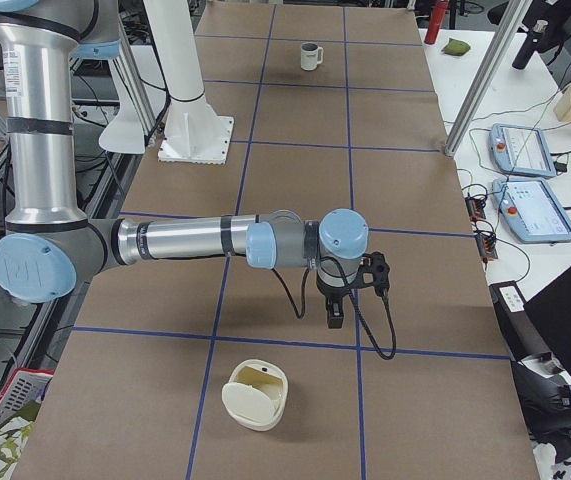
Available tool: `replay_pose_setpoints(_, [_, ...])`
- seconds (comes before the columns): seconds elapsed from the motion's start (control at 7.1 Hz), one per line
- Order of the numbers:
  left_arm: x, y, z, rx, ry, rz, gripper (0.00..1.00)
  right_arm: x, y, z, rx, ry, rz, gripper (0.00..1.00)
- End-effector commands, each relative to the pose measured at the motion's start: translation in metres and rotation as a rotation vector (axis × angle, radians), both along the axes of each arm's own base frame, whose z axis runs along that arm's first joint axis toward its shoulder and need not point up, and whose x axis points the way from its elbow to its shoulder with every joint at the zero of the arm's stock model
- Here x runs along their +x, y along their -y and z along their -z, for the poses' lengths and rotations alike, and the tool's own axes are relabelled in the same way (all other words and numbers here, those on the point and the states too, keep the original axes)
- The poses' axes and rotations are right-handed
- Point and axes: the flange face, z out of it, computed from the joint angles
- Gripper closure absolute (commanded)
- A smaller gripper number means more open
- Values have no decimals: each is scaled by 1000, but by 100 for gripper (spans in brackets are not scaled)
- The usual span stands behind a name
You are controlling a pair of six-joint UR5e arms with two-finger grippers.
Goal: Left arm hands cup to right arm to dump lemon
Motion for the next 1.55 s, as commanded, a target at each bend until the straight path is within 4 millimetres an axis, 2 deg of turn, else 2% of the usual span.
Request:
replay_pose_setpoints(0.0, [0,-2,-2,-3,0,0,0,0,-2,0,0,-1,-1,0])
replay_pose_setpoints(0.28, [-1,-3,-3,-6,-1,1,0,0,-1,1,2,-1,-2,0])
replay_pose_setpoints(0.7, [-1,-37,-13,-16,-11,-5,0,0,3,2,4,-3,0,0])
replay_pose_setpoints(1.41, [-1,-39,-17,-26,-11,-6,0,0,7,1,-1,-2,-1,0])
